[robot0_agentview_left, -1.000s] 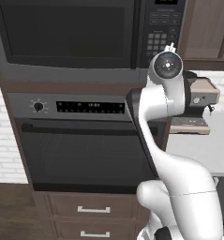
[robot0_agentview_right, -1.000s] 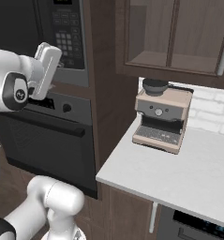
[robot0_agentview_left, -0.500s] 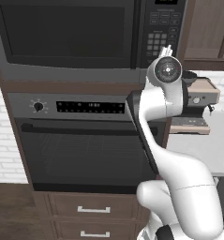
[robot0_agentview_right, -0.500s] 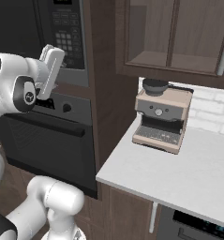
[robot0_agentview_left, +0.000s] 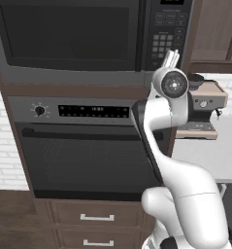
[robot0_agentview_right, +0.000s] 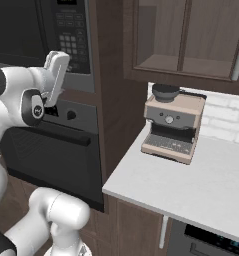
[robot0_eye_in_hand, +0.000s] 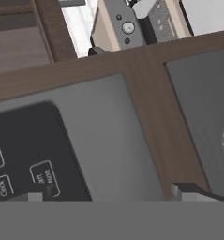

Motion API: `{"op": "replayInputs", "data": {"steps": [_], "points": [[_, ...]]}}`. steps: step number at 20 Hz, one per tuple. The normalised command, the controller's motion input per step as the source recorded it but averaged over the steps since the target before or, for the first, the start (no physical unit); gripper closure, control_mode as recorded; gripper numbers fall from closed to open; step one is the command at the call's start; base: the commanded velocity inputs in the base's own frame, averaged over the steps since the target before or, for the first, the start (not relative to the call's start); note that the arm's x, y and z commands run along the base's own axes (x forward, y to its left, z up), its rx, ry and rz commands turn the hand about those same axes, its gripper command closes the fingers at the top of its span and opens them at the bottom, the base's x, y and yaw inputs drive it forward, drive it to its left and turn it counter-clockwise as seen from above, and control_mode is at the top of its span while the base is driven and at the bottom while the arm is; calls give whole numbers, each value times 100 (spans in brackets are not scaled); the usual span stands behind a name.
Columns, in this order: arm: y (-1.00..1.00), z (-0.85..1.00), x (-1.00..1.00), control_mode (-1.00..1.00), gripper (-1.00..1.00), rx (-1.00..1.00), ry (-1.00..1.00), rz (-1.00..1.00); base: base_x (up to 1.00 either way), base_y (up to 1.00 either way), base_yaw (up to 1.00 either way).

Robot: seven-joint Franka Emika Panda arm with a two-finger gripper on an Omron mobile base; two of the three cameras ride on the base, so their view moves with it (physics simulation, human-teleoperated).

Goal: Open the microwave, place the bowl with waffle inside the microwave, then close the microwave door and turn it on.

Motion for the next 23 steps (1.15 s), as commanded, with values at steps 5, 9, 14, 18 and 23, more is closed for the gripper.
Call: {"op": "replayInputs", "data": {"steps": [5,9,14,18,23], "points": [[-11,0,27,-100,-100,0,-4,0,0,0,0],[-12,0,34,-100,-100,0,-1,0,0,0,0],[-6,-8,49,-100,-100,0,0,0,0,0,0],[0,-34,44,-100,-100,0,0,0,0,0,0],[0,-53,25,-100,-100,0,0,0,0,0,0]]}}
